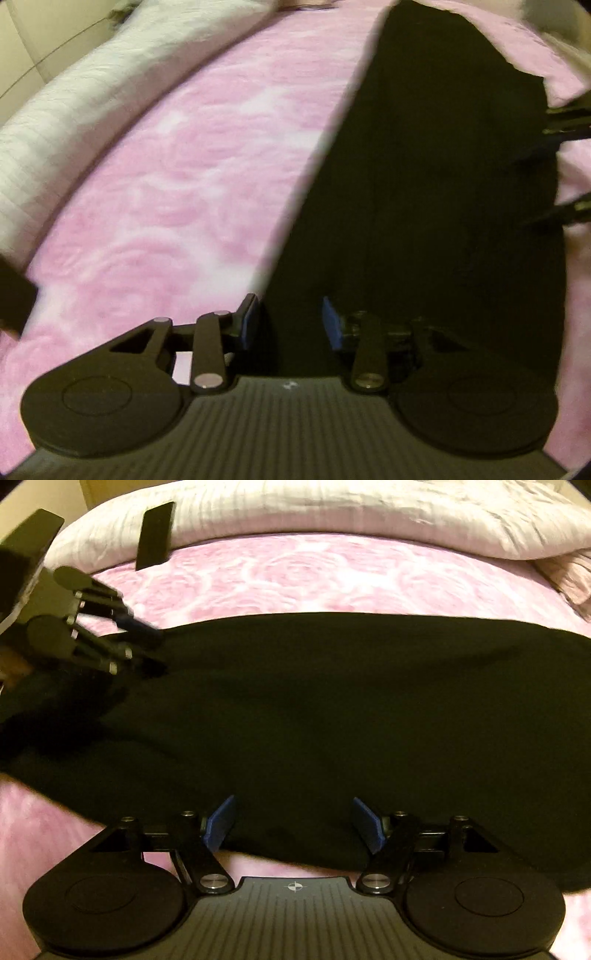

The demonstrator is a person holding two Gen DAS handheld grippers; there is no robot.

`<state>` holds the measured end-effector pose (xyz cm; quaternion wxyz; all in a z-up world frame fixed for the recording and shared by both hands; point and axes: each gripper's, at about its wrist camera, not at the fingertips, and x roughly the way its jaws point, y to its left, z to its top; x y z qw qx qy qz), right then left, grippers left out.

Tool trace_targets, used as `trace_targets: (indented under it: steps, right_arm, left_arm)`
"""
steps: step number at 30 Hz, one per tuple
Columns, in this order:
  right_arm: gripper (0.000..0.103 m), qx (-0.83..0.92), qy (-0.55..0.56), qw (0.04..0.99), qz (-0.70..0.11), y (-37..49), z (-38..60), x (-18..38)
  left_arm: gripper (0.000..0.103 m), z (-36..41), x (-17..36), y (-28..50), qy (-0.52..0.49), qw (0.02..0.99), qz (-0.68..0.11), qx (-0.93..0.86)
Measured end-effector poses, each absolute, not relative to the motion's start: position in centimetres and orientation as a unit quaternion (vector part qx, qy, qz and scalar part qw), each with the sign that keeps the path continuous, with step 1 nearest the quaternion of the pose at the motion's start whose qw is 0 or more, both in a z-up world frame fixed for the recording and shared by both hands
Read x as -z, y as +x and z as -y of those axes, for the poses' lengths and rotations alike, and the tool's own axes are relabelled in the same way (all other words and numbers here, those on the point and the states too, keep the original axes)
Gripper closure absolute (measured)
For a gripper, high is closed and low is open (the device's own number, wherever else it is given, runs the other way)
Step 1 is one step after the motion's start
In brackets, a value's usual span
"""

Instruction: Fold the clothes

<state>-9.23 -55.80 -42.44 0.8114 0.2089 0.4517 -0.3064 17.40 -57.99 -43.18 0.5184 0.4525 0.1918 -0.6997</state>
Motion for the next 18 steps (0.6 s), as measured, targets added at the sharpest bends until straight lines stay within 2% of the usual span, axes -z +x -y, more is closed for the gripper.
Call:
trace_targets:
  steps: [1, 2, 3, 5, 6, 12, 16, 18]
  right_arm:
    - [0.034, 0.309, 0.211, 0.81, -0.452, -9.7, 55.9, 42.3]
    - [0.034, 0.311, 0.214, 0.809, -0.451, -10.2, 55.9, 42.1]
    - [0.034, 0.313, 0.216, 0.807, -0.451, -10.6, 56.0, 41.9]
    - [0.034, 0.318, 0.22, 0.804, -0.451, -11.5, 56.1, 41.6]
    - [0.034, 0.325, 0.23, 0.804, -0.442, -11.8, 56.3, 41.2]
    - [0.034, 0.363, 0.246, 0.807, -0.395, -10.9, 59.9, 40.6]
    - [0.034, 0.355, 0.234, 0.807, -0.41, -11.9, 61.6, 42.8]
    - [0.034, 0.345, 0.218, 0.811, -0.419, -13.5, 61.6, 43.3]
  left_arm:
    - [0.052, 58.4, 43.1, 18.4, 0.452, 0.534, -0.196, 0.687]
    - [0.05, 58.8, 43.1, 19.3, 0.451, 0.548, -0.202, 0.675]
    - [0.051, 59.2, 42.9, 19.9, 0.447, 0.553, -0.213, 0.67]
    - [0.06, 59.3, 42.1, 19.3, 0.461, 0.551, -0.196, 0.667]
    - [0.069, 59.5, 41.5, 18.6, 0.462, 0.55, -0.189, 0.67]
    - [0.069, 60.5, 39.8, 10.9, 0.43, 0.5, -0.166, 0.733]
    - [0.067, 63.3, 42.9, 6.8, 0.452, 0.457, -0.161, 0.749]
    - [0.065, 64.9, 44.4, 7.2, 0.464, 0.472, -0.158, 0.733]
